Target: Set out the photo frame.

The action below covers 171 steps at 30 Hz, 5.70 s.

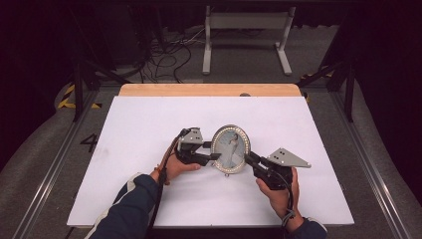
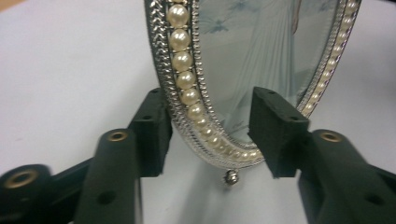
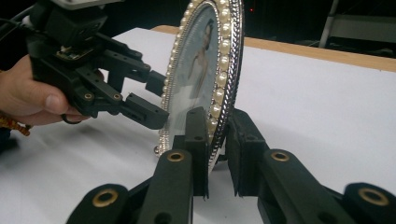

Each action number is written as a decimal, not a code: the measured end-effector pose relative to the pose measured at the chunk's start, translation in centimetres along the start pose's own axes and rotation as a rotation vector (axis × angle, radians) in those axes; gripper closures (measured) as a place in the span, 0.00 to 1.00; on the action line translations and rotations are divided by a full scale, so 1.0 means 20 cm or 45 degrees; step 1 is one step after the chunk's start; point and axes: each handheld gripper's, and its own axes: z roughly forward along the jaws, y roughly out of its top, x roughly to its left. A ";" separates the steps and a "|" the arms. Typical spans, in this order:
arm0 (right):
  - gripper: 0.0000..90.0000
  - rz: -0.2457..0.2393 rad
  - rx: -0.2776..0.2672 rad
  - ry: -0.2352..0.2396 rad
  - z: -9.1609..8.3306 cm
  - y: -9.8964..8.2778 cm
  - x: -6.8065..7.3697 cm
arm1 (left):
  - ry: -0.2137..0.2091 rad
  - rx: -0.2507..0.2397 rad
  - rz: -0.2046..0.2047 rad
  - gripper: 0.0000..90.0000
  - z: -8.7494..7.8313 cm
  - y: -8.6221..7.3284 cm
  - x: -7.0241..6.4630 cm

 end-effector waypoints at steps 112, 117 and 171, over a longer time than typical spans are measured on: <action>0.83 -0.101 0.081 -0.023 0.14 -0.02 0.01 | 0.117 0.007 -0.013 0.76 -0.20 -0.05 -0.12; 0.82 -0.120 0.083 -0.033 0.14 -0.02 0.01 | 0.121 0.006 -0.013 0.76 -0.19 -0.04 -0.13; 0.09 -0.360 0.296 0.025 0.12 -0.05 -0.02 | 0.316 0.100 0.075 0.06 -0.29 -0.09 -0.16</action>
